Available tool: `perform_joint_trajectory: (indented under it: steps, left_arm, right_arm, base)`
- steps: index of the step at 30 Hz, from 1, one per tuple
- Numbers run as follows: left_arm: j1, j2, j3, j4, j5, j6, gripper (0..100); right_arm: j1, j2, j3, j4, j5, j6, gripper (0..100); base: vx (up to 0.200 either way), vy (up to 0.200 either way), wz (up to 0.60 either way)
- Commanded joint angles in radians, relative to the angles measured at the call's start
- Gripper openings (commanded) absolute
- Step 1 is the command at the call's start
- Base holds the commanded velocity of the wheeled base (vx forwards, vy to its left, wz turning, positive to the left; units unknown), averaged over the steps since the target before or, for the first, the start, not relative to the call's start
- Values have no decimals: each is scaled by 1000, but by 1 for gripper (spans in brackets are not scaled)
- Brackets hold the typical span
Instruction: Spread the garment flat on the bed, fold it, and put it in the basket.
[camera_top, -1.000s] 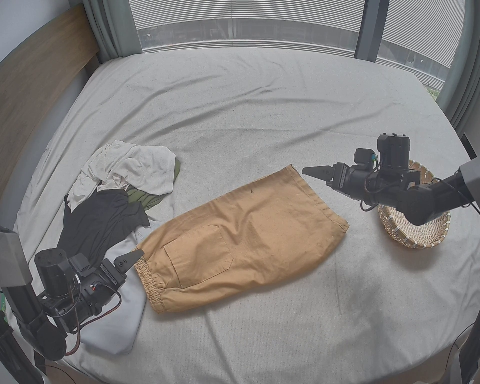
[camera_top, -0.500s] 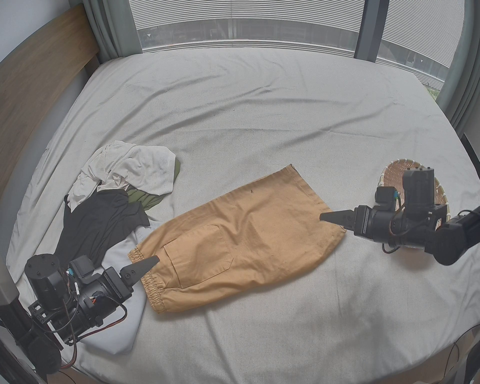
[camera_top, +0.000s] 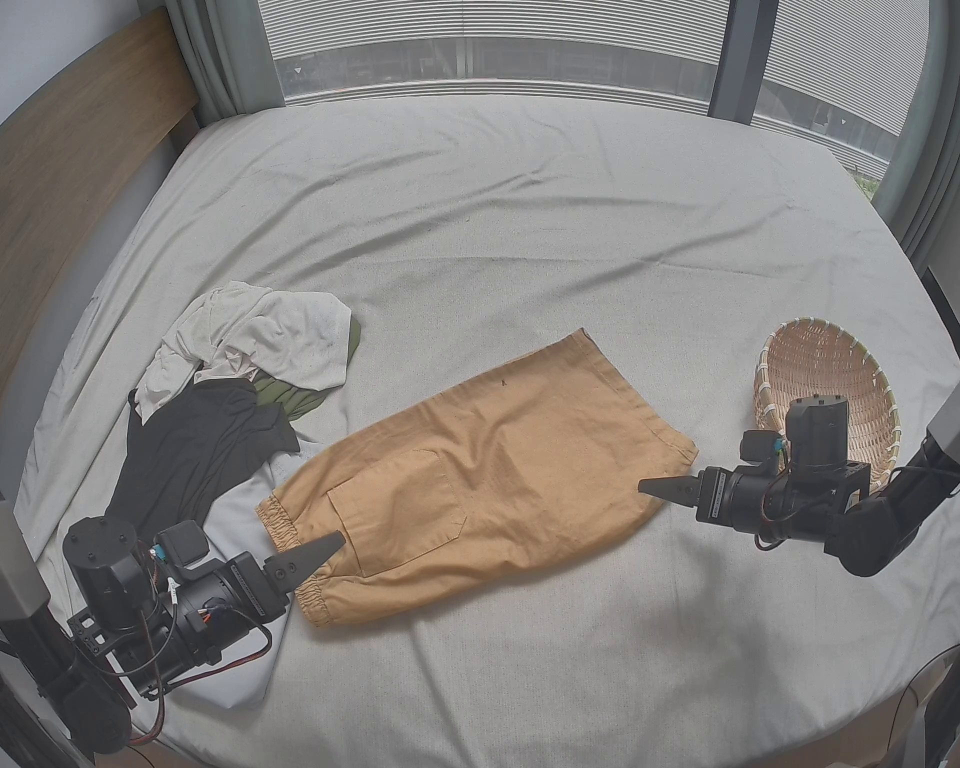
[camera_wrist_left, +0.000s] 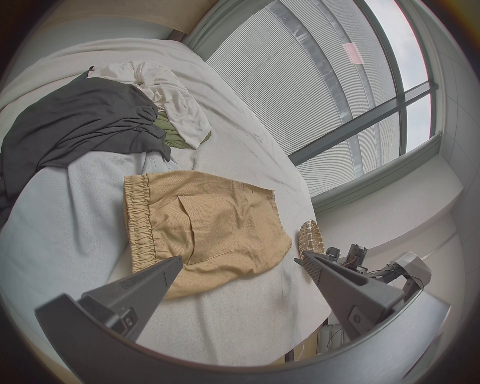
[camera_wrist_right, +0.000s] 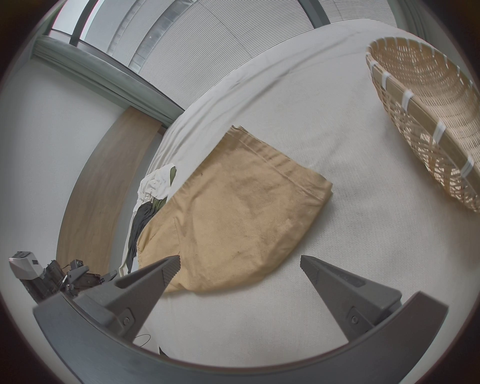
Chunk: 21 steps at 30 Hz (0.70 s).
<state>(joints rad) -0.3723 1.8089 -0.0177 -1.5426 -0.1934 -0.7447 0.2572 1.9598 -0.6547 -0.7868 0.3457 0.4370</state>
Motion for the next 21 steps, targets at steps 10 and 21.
perform_joint_trajectory:
  steps: [10, 21]
  left_arm:
    - [6, 26, 18, -1, 19, 1, 100]
    - [7, 26, 18, -1, 20, 1, 100]
  right_arm:
    - [-26, 169, -37, -124, -24, -1, 100]
    - [-27, 271, -140, -201, -51, 49, 100]
  base:
    - [0, 0, 0]
    - [0, 0, 0]
